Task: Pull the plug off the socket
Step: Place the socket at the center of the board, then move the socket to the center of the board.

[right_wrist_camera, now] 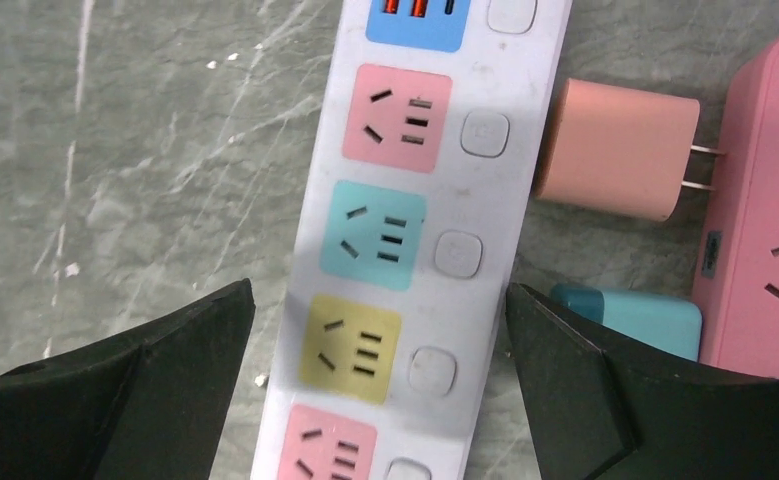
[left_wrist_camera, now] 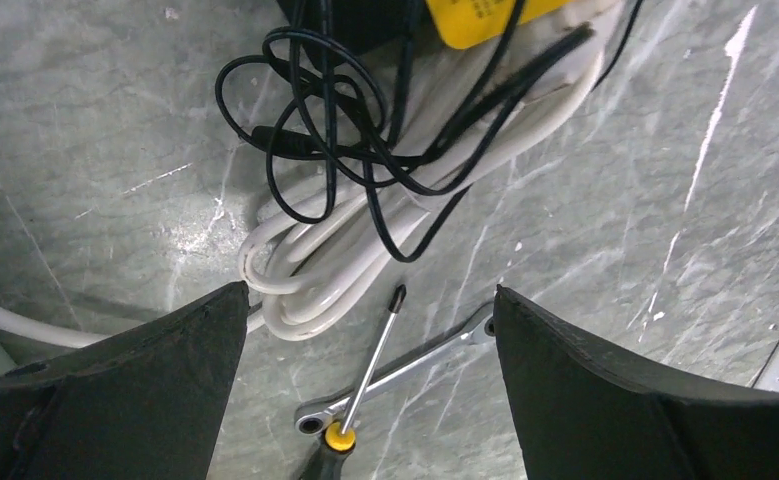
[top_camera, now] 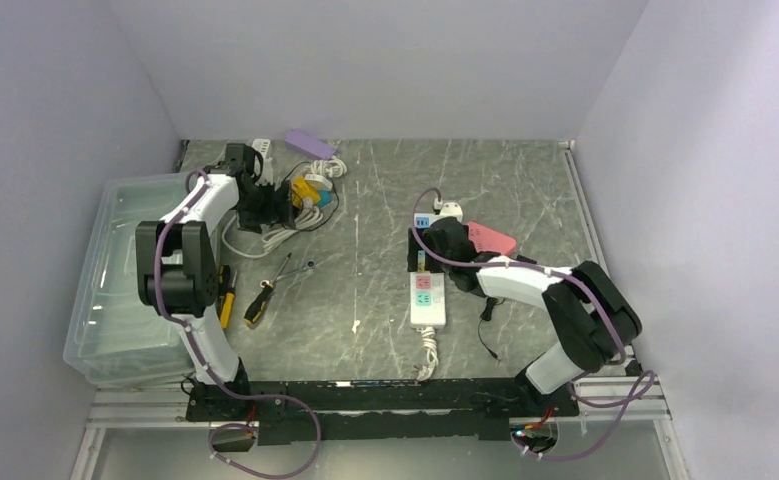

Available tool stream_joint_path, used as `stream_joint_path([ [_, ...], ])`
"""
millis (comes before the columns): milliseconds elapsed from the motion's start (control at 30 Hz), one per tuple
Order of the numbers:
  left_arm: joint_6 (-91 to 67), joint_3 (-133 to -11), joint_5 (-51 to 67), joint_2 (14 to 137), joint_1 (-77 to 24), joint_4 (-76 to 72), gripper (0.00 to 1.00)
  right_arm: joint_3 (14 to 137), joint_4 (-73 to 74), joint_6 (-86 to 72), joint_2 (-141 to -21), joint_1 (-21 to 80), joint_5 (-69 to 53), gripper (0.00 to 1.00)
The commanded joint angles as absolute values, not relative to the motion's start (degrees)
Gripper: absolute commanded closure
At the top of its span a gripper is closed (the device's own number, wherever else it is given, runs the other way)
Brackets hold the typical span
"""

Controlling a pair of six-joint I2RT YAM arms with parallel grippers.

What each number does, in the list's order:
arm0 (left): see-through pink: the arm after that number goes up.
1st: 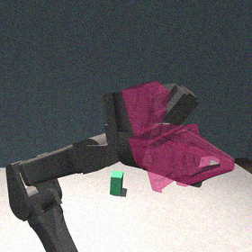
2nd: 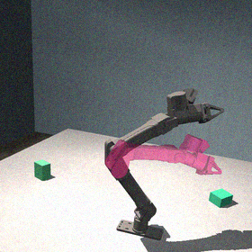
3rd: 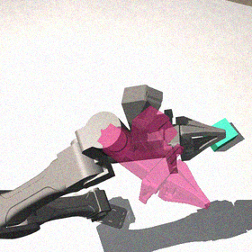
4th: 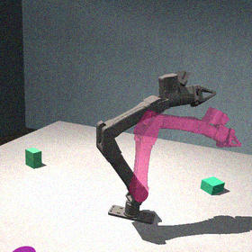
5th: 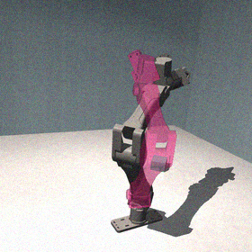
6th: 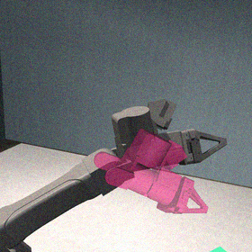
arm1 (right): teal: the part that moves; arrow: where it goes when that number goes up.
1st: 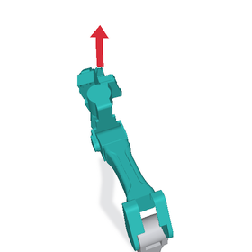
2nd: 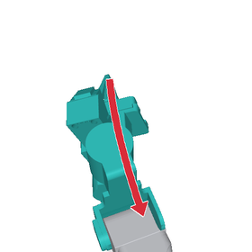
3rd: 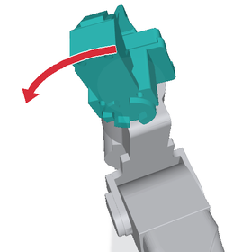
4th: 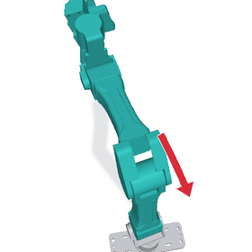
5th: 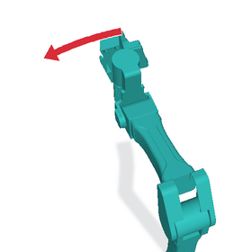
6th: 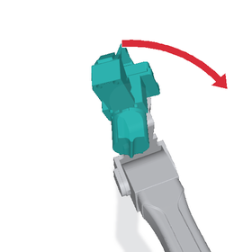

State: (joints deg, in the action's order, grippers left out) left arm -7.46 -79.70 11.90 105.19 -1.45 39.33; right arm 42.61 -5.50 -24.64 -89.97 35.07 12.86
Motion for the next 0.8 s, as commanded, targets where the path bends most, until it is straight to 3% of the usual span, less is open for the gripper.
stream_joint_path([
  [0,-4.17,-84.32,14.04,109.62,-1.05,44.86,0.06,39.54,-13.62,-22.71,-84.71,34.98,9.66,0.00],
  [267,-3.24,-84.17,12.29,111.02,-2.03,44.85,0.08,36.54,-17.34,-22.19,-81.32,35.05,8.95,0.00],
  [367,-2.34,-84.90,10.09,112.26,-3.77,46.07,0.14,36.42,-17.41,-22.24,-81.33,34.99,9.14,0.00],
  [533,-1.86,-85.61,7.21,113.75,-6.13,47.18,0.32,36.04,-17.74,-22.32,-80.87,34.98,9.60,0.00],
  [633,-1.69,-85.71,5.44,113.87,-7.45,47.23,0.54,35.58,-18.11,-22.31,-80.24,34.98,10.00,0.00],
  [767,-0.72,-85.11,7.82,113.04,-10.58,45.94,0.76,35.12,-18.41,-22.39,-79.53,34.98,10.93,0.00],
])
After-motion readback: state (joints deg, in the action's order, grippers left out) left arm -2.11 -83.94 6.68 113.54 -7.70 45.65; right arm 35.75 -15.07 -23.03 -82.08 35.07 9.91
